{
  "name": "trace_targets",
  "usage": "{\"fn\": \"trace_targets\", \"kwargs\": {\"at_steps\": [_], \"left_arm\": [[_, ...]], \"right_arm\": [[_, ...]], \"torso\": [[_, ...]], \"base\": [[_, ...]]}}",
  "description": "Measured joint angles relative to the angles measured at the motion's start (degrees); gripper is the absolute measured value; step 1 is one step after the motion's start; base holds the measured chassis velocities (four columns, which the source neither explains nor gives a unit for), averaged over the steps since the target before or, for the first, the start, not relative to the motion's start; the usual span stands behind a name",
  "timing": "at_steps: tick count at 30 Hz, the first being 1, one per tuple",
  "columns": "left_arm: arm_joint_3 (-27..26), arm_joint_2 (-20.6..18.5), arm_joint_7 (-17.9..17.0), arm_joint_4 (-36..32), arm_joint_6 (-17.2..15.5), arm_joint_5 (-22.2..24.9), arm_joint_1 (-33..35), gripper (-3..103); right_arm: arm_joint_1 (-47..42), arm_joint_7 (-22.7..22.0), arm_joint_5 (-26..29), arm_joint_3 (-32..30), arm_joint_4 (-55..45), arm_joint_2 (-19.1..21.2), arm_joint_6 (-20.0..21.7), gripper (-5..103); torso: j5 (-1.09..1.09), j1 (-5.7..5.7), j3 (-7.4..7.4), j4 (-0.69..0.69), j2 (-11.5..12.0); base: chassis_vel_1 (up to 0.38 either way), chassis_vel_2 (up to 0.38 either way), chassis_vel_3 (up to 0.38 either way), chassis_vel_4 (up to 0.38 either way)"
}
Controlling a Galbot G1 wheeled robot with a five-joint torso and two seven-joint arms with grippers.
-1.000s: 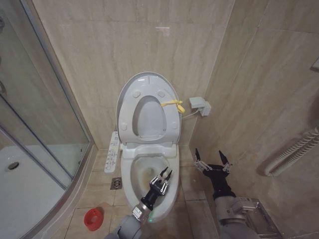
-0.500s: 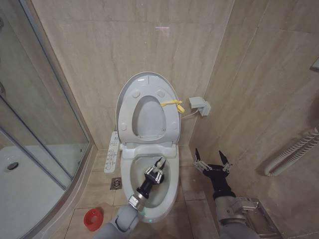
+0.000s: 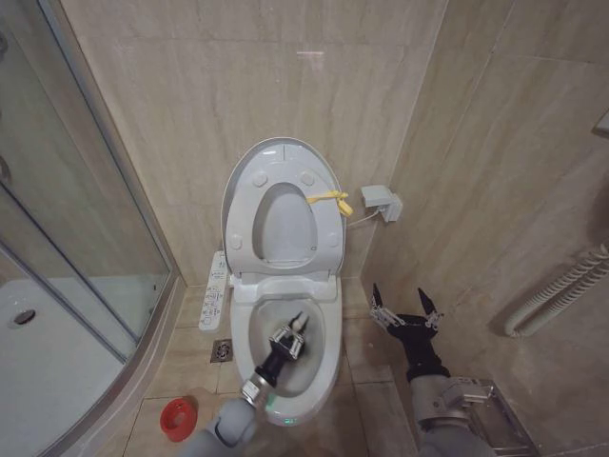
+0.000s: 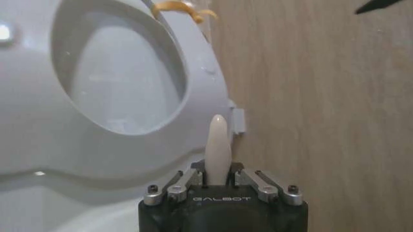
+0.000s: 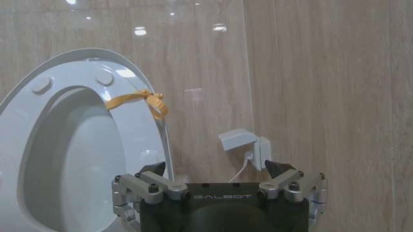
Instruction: Open the toilet lid, clean the toilet bowl with a toilet brush, close the toilet lid, and flush.
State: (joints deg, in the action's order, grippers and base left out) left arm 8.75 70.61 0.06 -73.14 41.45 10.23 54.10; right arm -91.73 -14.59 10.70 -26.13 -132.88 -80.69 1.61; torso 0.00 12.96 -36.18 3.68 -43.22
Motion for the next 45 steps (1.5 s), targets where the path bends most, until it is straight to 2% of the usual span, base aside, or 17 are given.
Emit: {"fn": "trace_targets", "kwargs": {"at_steps": [6,9,12,16,21,24,28,34,40,45], "left_arm": [[0.3,-0.1,0.0,-6.1,-0.1,0.4,1.1,22],[2.3,0.1,0.1,-9.1,-0.2,0.1,2.9,22],[3.2,0.2,0.3,-8.8,-0.1,-0.3,3.5,22],[3.7,0.3,0.8,-5.1,0.4,-0.7,3.4,22],[2.5,-0.2,1.0,-2.2,0.4,0.4,1.9,22],[1.5,-0.5,1.1,-2.6,0.0,1.3,1.1,22],[0.6,-0.8,0.9,-7.0,-0.7,2.5,0.5,22],[2.6,-0.4,0.6,-9.7,-0.6,1.1,3.2,22],[3.5,-0.1,0.4,-8.3,-0.4,0.8,3.9,22],[2.0,-0.2,-0.6,-4.1,-0.8,-0.5,2.6,22]], "right_arm": [[0.0,0.0,0.0,0.0,0.0,0.0,0.0,100],[0.0,0.0,0.0,0.0,0.0,0.0,0.0,100],[0.0,0.0,0.0,0.0,0.0,0.0,0.0,100],[0.0,0.0,0.0,0.0,0.0,0.0,0.0,100],[0.0,0.0,0.0,0.0,0.0,0.0,0.0,100],[0.0,0.0,0.0,0.0,0.0,0.0,0.0,100],[0.0,0.0,0.0,0.0,0.0,0.0,0.0,100],[0.0,0.0,0.0,0.0,0.0,0.0,0.0,100],[0.0,0.0,0.0,0.0,0.0,0.0,0.0,100],[0.0,0.0,0.0,0.0,0.0,0.0,0.0,100]], "torso": [[0.01,0.00,0.00,0.00,0.0],[0.00,0.00,0.00,0.00,0.0],[0.01,0.00,0.00,-0.02,0.0],[0.01,-0.01,0.01,-0.02,0.0],[0.00,-0.01,0.00,0.00,0.0],[0.00,0.00,0.00,0.00,0.0],[0.00,0.00,0.00,0.01,0.0],[0.00,0.00,0.00,-0.01,0.0],[0.01,-0.01,0.01,-0.01,0.0],[0.00,-0.01,0.00,-0.01,0.0]], "base": [[0.000,0.000,0.000,0.000],[0.000,0.000,0.000,0.000],[0.000,0.000,0.000,0.000],[0.000,0.000,0.000,0.000],[0.000,0.000,0.000,0.000],[0.000,0.000,0.000,0.000],[0.000,0.000,0.000,0.000],[0.000,0.000,0.000,0.000],[0.000,0.000,0.000,0.000],[0.000,0.000,0.000,0.000]]}}
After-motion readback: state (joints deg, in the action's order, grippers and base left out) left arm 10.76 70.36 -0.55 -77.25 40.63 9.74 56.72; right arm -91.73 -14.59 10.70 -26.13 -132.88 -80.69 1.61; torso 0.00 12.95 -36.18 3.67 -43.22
